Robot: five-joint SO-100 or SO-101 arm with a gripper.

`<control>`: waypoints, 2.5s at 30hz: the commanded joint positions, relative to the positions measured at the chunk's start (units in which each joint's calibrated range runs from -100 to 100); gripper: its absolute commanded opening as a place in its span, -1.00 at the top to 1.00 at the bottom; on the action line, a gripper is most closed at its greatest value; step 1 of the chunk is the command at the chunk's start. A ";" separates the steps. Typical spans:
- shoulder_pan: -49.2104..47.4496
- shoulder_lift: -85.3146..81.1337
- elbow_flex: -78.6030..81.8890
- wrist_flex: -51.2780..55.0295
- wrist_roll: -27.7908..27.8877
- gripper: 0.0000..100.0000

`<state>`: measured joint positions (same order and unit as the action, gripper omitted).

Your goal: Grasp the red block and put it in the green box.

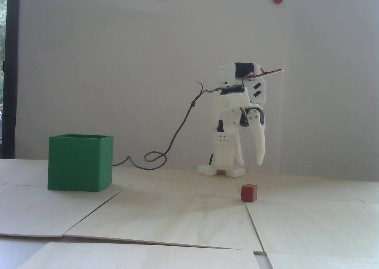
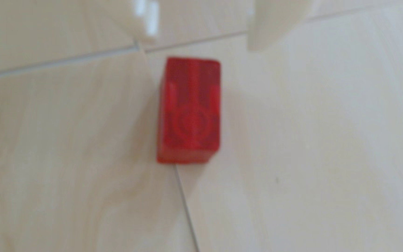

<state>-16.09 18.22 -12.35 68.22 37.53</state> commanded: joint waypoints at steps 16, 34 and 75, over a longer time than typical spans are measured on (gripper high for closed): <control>1.89 7.95 -10.63 -0.93 0.11 0.74; 0.61 8.11 -10.72 -1.36 2.61 0.74; 0.61 22.40 -18.61 -1.36 2.61 0.58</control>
<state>-14.71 38.98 -26.14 68.22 39.69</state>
